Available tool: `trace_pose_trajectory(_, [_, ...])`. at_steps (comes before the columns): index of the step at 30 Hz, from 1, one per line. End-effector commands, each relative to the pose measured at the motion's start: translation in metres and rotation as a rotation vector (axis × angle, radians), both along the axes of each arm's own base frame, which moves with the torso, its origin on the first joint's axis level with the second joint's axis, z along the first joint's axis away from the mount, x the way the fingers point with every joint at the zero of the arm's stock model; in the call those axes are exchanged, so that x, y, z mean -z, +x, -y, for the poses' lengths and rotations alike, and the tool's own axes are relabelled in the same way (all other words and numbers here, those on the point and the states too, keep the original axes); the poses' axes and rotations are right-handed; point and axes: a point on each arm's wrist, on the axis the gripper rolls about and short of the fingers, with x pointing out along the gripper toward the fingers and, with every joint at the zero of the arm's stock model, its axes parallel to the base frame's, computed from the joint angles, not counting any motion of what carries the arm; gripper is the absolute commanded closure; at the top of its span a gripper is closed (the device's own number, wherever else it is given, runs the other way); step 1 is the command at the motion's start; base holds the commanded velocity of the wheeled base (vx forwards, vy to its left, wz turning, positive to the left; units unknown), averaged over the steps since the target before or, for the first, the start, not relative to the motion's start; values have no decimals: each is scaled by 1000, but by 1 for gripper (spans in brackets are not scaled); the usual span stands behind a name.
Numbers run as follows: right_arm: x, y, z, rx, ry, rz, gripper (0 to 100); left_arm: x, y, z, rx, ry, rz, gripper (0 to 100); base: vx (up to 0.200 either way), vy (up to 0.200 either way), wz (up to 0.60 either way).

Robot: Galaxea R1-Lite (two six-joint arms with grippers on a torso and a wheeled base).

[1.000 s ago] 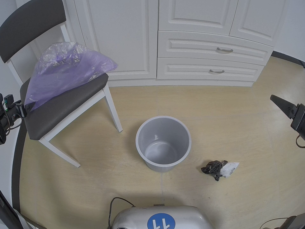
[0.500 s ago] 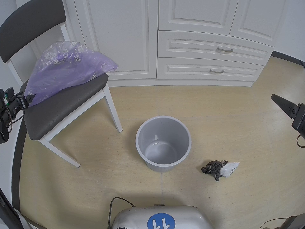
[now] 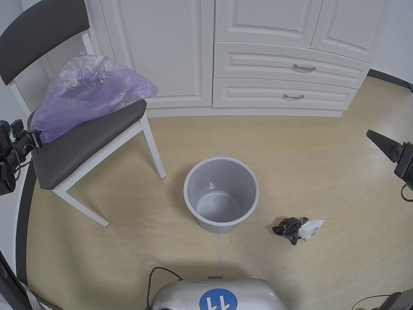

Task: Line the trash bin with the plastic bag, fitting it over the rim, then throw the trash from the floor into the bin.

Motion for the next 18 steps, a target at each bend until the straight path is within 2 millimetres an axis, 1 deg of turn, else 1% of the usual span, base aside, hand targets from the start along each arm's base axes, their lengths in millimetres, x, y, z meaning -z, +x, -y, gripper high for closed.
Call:
trace_pose_trajectory(1, [0,0,0,0,0,0,0,1,-5,3,1,-8,-9,100,0,0,0])
trace_pose_trajectory(3, [0,-1,0,0,1,3,0,1,-10,6,2,-9,-14,100,0,0,0])
trace_pose_trajectory(4, [-1,-1,0,2,2,7,0,-2,-17,13,10,-7,-8,100,0,0,0])
trace_pose_trajectory(5, [-1,-1,0,2,3,10,0,-2,-18,14,12,-7,-8,100,0,0,0])
trace_pose_trajectory(6, [-1,-2,0,2,0,9,0,-2,-27,24,24,-10,-6,100,0,0,0])
trace_pose_trajectory(7, [0,-2,0,-1,-3,7,0,-2,-29,26,27,-11,-9,100,0,0,0])
trace_pose_trajectory(8, [0,-2,-1,-7,-5,3,0,-3,-36,36,42,-9,-5,100,0,0,0])
trace_pose_trajectory(10, [2,-2,-4,-29,-10,-7,0,-3,-41,48,61,-13,-9,100,0,0,0])
trace_pose_trajectory(11, [5,-2,-6,-39,-13,-17,0,-4,-44,59,81,-10,-13,100,0,0,0])
trace_pose_trajectory(12, [5,-2,-6,-39,-13,-17,0,-4,-44,59,81,-10,-13,100,0,0,0])
trace_pose_trajectory(14, [8,-2,-8,-47,-25,-35,0,-8,-51,80,103,-8,-19,100,0,0,0])
trace_pose_trajectory(18, [10,1,-11,-38,-32,-50,0,-19,-59,109,100,3,-44,100,0,0,0])
